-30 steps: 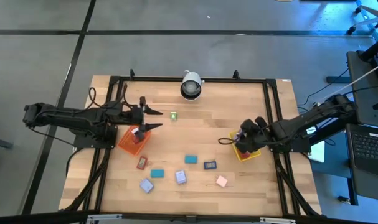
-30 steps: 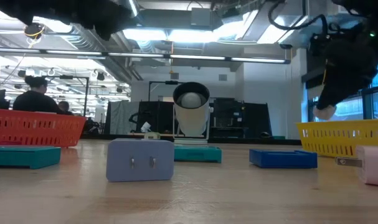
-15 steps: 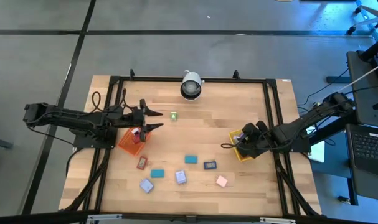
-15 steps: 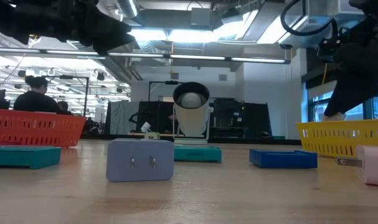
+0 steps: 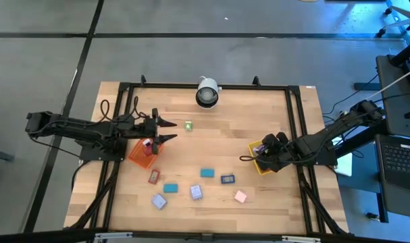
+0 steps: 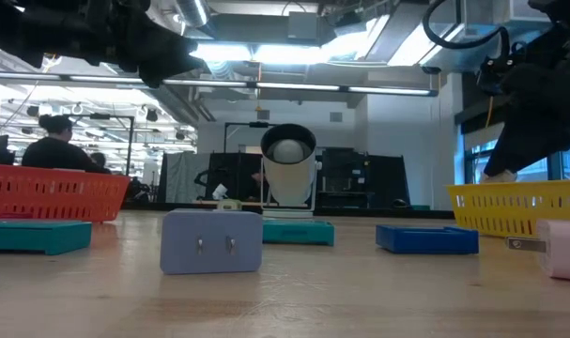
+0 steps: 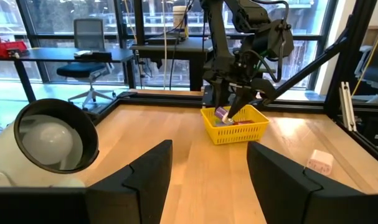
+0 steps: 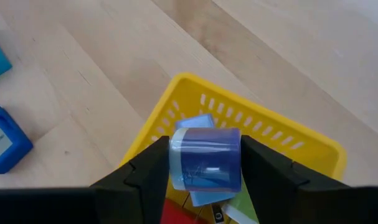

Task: Pick & Place Office items
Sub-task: Put the violet charger adapter into the yellow basket, then put the green charger adapter into the yellow basket

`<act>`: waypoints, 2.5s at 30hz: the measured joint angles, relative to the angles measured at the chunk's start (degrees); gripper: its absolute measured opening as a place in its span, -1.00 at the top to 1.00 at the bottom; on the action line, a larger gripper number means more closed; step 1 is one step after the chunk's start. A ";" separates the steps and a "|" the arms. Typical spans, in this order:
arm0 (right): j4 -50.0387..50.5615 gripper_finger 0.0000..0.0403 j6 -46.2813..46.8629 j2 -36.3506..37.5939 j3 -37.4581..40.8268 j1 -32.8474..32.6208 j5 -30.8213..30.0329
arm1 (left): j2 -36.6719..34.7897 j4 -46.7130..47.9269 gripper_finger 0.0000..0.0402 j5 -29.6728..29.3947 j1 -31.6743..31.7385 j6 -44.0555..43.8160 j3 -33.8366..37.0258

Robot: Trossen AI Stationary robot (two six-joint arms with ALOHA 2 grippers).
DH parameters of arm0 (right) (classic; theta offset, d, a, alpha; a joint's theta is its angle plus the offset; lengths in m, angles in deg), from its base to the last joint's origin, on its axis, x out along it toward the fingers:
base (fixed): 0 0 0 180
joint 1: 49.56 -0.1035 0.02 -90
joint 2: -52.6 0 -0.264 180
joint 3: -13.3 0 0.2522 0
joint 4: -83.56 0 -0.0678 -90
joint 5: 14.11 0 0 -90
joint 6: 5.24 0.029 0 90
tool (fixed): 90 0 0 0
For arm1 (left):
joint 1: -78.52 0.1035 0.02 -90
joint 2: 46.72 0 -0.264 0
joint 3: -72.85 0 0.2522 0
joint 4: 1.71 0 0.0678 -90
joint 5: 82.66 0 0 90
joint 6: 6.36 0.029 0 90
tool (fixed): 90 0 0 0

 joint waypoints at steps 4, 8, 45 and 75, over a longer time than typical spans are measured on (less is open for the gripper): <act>0.10 0.11 0.68 0.00 0.02 0.00 -0.03 | 0.00 0.02 -0.01 0.06 0.00 0.00 0.00; 0.23 0.03 1.09 -0.01 0.02 0.00 0.13 | 0.00 0.10 -0.01 0.07 0.00 0.00 0.00; 11.69 -0.31 -9.39 -0.07 -13.39 1.88 -18.87 | 0.19 4.49 -0.07 -3.86 1.31 -19.79 -1.24; 4.63 -0.22 -27.42 -0.33 -17.70 8.55 -28.72 | 41.06 36.29 -0.26 -9.05 7.11 -38.52 -29.54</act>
